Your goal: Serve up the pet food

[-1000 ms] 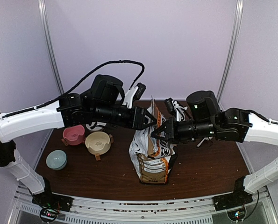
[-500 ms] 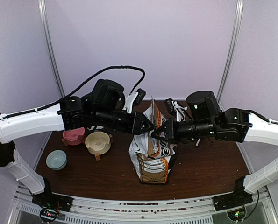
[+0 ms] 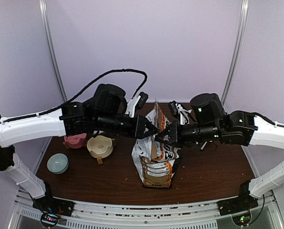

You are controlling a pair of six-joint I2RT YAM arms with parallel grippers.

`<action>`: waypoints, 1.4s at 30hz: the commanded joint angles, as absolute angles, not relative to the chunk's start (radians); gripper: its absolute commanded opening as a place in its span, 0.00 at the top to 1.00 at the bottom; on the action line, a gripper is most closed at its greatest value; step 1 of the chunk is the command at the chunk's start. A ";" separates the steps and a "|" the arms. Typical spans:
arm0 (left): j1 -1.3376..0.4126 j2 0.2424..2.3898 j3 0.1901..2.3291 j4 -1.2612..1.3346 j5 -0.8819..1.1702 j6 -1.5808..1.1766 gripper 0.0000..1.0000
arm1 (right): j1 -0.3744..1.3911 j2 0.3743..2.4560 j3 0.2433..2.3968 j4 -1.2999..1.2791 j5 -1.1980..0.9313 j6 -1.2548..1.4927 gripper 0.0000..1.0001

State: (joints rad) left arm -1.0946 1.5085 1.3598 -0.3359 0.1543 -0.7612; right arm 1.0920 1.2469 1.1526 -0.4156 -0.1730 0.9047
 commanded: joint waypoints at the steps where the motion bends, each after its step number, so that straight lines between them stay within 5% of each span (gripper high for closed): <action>1: -1.104 1.500 1.318 -0.288 0.204 -0.789 0.81 | 1.104 1.242 1.143 -0.414 -0.130 0.896 1.00; 6: -1.106 1.491 1.312 -0.285 0.195 -0.791 1.00 | 1.104 1.244 1.147 -0.425 -0.109 0.894 1.00; 24: -1.106 1.428 1.302 -0.284 0.106 -0.803 1.00 | 1.106 1.230 1.142 -0.422 -0.083 0.886 1.00; 31: -1.106 1.335 1.251 -0.247 0.013 -0.804 0.72 | 1.107 1.237 1.127 -0.263 -0.194 0.863 1.00; 42: -1.106 1.307 1.264 -0.290 0.035 -0.786 0.45 | 1.106 1.274 1.037 0.048 -0.329 0.885 1.00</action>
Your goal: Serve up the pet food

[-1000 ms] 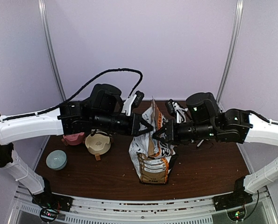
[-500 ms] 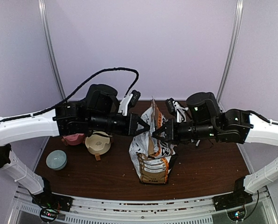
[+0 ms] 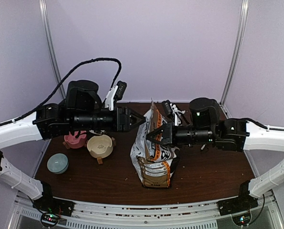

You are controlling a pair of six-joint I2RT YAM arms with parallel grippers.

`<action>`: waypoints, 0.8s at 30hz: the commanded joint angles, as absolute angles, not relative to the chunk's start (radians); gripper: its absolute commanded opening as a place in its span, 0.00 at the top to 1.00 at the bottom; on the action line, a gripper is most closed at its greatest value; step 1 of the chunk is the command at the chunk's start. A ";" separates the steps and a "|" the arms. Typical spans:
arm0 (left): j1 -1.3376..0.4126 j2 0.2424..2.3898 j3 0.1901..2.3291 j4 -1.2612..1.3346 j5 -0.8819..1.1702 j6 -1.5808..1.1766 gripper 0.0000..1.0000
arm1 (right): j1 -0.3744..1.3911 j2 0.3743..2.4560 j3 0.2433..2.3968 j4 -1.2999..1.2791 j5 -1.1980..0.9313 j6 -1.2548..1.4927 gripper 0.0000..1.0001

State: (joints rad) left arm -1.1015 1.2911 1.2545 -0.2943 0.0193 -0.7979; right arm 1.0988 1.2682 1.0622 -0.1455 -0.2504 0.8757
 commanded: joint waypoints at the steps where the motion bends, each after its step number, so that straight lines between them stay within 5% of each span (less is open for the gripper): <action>1: -1.106 1.316 1.277 -0.306 0.042 -0.781 0.43 | 1.106 1.270 1.026 0.051 -0.322 0.888 1.00; 24: -1.103 1.456 1.399 -0.463 0.069 -0.770 0.59 | 1.115 1.247 1.043 -0.118 -0.222 0.807 1.00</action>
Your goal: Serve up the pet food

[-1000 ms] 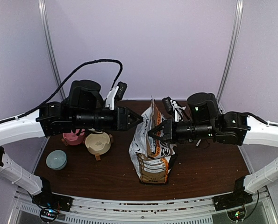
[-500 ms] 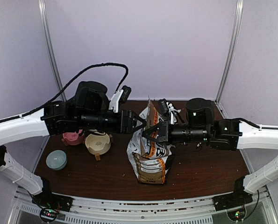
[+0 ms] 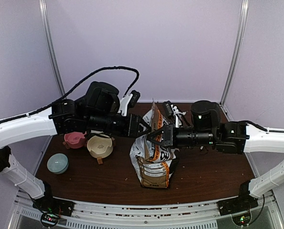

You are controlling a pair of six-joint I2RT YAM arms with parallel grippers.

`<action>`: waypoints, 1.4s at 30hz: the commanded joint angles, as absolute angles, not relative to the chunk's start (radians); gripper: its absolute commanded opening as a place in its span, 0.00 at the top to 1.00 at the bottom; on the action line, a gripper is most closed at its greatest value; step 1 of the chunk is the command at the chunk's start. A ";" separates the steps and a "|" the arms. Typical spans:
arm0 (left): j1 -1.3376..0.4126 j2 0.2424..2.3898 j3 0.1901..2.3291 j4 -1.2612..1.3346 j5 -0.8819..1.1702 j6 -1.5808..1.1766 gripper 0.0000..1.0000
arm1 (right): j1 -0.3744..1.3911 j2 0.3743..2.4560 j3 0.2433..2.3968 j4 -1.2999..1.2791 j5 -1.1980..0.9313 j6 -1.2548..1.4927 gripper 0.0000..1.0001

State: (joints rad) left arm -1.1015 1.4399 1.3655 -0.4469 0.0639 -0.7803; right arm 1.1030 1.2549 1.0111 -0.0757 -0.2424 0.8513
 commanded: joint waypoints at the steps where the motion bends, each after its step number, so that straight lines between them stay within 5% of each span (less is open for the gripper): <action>1: -1.103 1.458 1.399 -0.465 0.068 -0.769 0.59 | 1.116 1.247 1.045 -0.123 -0.218 0.803 1.00; 17: -1.103 1.514 1.416 -0.529 0.075 -0.756 0.69 | 1.132 1.264 1.094 -0.236 -0.184 0.724 1.00; 29: -1.103 1.526 1.418 -0.504 0.096 -0.756 1.00 | 1.141 1.275 1.122 -0.286 -0.162 0.689 1.00; 42: -1.103 1.483 1.393 -0.486 0.023 -0.768 1.00 | 1.152 1.287 1.139 -0.371 -0.057 0.822 1.00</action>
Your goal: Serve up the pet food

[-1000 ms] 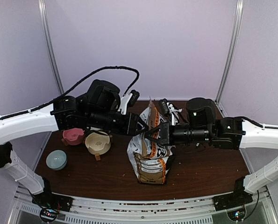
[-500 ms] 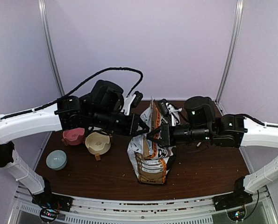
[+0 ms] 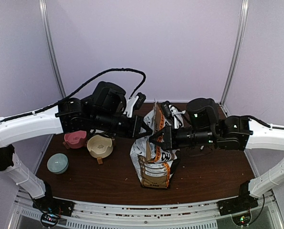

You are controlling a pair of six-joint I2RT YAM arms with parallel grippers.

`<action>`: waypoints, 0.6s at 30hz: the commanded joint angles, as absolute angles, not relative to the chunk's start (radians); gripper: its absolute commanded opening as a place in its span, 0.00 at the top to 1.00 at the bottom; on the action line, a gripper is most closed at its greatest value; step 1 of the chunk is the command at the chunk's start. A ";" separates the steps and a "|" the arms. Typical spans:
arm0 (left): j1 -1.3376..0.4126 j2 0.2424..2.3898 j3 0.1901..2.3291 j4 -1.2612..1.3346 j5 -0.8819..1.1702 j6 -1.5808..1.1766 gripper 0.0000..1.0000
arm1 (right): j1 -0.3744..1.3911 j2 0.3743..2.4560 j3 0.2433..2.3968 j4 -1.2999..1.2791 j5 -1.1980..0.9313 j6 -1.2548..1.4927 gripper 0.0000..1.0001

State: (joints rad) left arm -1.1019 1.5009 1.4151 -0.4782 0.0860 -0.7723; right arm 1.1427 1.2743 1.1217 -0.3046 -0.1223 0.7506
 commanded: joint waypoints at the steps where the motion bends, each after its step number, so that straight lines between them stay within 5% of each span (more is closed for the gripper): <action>1: -1.103 1.478 1.388 -0.486 0.014 -0.769 1.00 | 1.152 1.282 1.138 -0.382 -0.041 0.836 1.00; 18: -1.103 1.450 1.376 -0.486 -0.039 -0.777 1.00 | 1.153 1.263 1.124 -0.472 0.069 0.872 1.00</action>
